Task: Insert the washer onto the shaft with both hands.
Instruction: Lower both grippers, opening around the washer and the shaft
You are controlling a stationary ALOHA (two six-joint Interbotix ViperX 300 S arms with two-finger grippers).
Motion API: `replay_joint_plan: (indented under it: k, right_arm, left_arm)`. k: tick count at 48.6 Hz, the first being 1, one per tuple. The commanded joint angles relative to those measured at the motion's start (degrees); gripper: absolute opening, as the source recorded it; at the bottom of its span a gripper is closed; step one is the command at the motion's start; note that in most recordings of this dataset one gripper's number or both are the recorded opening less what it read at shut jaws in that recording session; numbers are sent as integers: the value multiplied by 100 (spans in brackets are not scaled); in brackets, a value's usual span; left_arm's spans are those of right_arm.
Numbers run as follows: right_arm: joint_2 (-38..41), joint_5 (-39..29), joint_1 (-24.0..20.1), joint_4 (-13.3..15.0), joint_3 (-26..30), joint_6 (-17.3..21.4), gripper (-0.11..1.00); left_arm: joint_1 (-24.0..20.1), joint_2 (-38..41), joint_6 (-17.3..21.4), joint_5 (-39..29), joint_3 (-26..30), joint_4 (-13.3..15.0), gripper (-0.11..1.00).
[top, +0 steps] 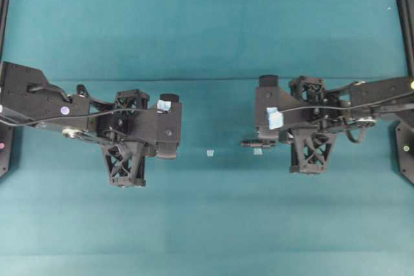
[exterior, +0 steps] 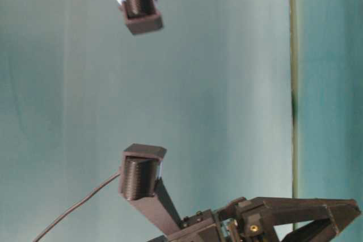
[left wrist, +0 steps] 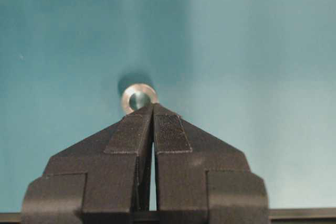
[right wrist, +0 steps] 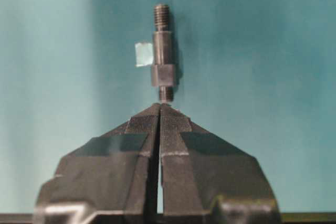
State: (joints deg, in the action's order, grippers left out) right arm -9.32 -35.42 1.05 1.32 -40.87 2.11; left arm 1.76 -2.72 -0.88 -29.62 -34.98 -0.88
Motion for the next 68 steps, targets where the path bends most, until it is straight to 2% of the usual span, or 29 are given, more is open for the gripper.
replay_joint_plan:
  k: [1,20,29,33,36,43,46,49,51,56,68]
  right_arm:
    - [18,26,9,9,132,-62,-10]
    - [158,176,88,9,114,-44,-9]
    - [246,343,114,9,105,-62,-2]
    - [316,404,123,9,62,-53,8]
    - [387,404,123,9,35,-44,20]
    - [492,457,105,18,-18,-70,61]
    - [501,501,97,26,-35,-79,80]
    - [501,554,97,35,-35,-105,93]
    - [510,571,97,35,-35,-123,97]
    - [527,580,114,35,-35,-158,93]
    - [686,686,149,35,-35,-176,93]
  left_arm:
    - [9,-26,-9,35,70,-9,2]
    - [-70,9,-18,158,9,-35,3]
    - [-141,88,-18,325,-79,-26,3]
    - [-149,141,-26,360,-105,-35,14]
    - [-167,185,-26,360,-105,-26,31]
    - [-167,211,9,492,-141,-26,75]
    - [-167,220,9,580,-185,-35,88]
    - [-167,237,0,650,-220,-35,85]
    - [-167,264,-9,677,-237,-26,84]
    - [-158,352,-9,712,-255,-26,87]
    - [-149,624,0,967,-237,-26,90]
